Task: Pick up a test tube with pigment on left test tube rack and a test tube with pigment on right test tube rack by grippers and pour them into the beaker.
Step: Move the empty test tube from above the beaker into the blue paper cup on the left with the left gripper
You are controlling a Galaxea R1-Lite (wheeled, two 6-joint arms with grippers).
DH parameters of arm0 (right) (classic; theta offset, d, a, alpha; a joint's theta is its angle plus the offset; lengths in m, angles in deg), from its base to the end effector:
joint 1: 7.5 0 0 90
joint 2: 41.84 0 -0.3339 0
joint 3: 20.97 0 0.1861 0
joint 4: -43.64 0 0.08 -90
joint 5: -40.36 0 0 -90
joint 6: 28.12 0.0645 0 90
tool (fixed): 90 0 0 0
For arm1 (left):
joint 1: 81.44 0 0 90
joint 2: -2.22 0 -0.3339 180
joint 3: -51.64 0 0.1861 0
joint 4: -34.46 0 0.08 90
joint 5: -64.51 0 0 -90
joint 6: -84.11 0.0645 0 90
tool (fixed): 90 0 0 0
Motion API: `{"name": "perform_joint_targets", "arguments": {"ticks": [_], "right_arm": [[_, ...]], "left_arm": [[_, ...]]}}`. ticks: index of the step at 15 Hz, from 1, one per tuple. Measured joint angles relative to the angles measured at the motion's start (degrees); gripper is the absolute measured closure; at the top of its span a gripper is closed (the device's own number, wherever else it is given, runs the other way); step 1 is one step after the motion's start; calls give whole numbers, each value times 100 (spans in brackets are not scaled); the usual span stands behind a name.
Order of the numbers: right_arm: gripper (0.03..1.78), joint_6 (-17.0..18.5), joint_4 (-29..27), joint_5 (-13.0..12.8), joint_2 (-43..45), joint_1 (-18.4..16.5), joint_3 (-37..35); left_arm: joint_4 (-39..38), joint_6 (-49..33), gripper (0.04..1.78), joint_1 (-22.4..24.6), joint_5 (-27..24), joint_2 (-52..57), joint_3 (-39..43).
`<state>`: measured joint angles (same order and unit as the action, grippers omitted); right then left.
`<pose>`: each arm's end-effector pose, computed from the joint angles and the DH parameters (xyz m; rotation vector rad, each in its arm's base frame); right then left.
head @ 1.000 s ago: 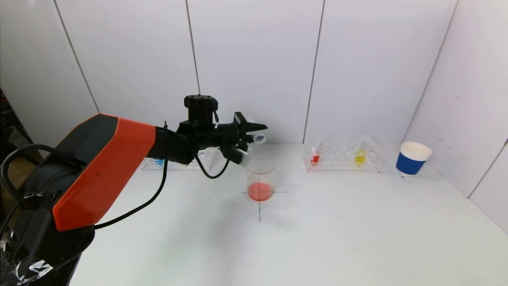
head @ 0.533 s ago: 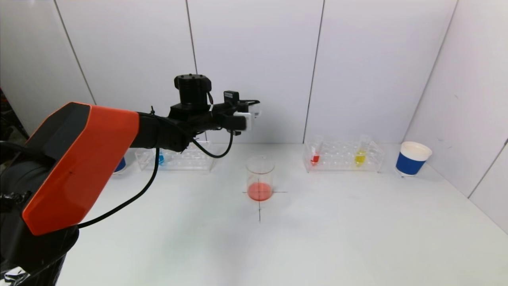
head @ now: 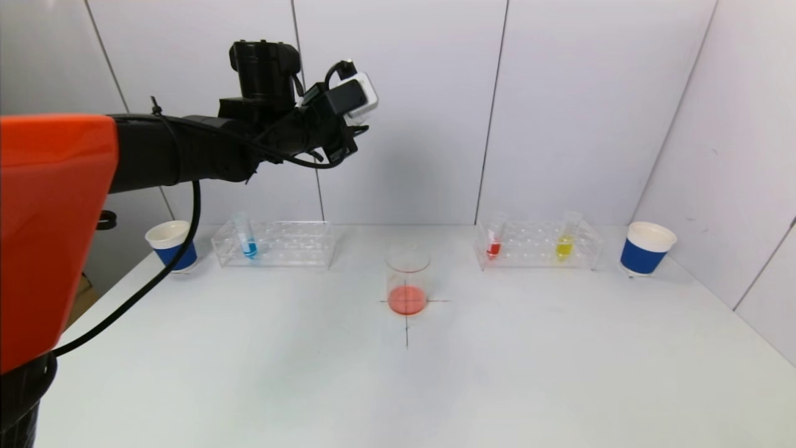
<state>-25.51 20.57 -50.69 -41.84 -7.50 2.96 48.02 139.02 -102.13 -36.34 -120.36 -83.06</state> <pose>-0.0193 -0.0012 0.0777 0.0457 -0.0154 -0.0180 0.4682 -0.1898 0.3168 0.9354 -0.2402 -0.5195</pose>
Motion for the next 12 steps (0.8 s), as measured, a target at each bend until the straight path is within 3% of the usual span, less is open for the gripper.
{"name": "perform_joint_targets", "arguments": {"ticks": [5,9,12], "right_arm": [[4,2,0,1,0,0,0],[4,2,0,0,0,0,0],[4,0,0,0,0,0,0]], "left_arm": [[1543,-1637,134,127,251,806,-69],[1911,-2767,134,507,295,1320,41],[2324,-3782,134,796,790,1635,105]]}}
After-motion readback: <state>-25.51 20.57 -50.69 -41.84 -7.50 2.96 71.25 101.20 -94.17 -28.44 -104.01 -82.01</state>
